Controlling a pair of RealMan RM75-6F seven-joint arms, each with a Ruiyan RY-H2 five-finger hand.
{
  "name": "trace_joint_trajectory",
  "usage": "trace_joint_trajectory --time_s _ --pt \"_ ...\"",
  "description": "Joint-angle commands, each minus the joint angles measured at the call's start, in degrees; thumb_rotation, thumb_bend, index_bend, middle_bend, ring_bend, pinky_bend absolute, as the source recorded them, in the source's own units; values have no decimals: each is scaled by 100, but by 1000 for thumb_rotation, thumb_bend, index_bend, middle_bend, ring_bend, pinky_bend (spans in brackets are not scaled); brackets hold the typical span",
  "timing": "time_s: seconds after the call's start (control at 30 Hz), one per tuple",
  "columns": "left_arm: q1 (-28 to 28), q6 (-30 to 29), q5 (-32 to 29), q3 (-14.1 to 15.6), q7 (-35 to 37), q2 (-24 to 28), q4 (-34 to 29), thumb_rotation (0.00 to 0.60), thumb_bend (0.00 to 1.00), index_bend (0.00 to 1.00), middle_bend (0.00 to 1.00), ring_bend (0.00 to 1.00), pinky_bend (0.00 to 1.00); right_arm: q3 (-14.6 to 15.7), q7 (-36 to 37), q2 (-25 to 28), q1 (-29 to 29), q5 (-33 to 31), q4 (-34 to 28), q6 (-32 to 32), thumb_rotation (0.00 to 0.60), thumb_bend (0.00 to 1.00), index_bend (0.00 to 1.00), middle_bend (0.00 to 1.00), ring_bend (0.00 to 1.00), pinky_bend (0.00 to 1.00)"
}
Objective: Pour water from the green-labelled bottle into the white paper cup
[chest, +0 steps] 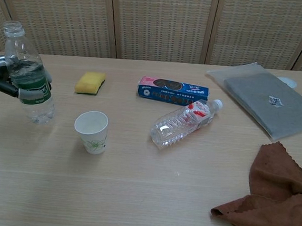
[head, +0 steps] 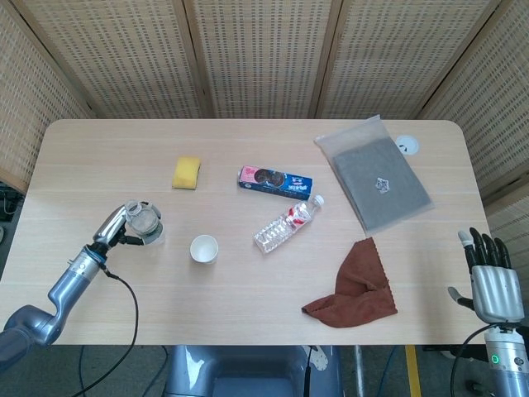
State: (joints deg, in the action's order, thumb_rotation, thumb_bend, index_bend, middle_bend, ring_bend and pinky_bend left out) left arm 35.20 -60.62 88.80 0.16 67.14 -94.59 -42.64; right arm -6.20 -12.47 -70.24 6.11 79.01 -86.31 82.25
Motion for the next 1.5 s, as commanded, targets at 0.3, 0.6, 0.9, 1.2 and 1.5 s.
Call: trace_joint_trajectory --time_s 0.3,0.6,0.9,1.2,1.5 --pt "-104 -44 35 53 548 -922 1262 600 394 646 467 370 392 -13 -10 -33 20 -69 60 -55 600 0 0 0 0 0" --pt "-93 5 37 74 696 -1087 1500 600 295 629 432 371 385 -15 3 -34 34 -94 73 -87 600 0 0 0 0 0" --pt "-48 -38 109 125 726 -1108 1514 600 228 472 291 282 307 -14 22 -30 32 -97 74 -82 600 0 0 0 0 0" --pt "-67 -186 168 176 813 -1012 1501 600 212 295 209 221 256 0 27 -15 19 -53 41 -36 600 0 0 0 0 0" --pt "-123 -483 200 168 814 -761 1333 600 190 206 154 178 195 10 40 7 6 -12 -2 5 600 0 0 0 0 0"
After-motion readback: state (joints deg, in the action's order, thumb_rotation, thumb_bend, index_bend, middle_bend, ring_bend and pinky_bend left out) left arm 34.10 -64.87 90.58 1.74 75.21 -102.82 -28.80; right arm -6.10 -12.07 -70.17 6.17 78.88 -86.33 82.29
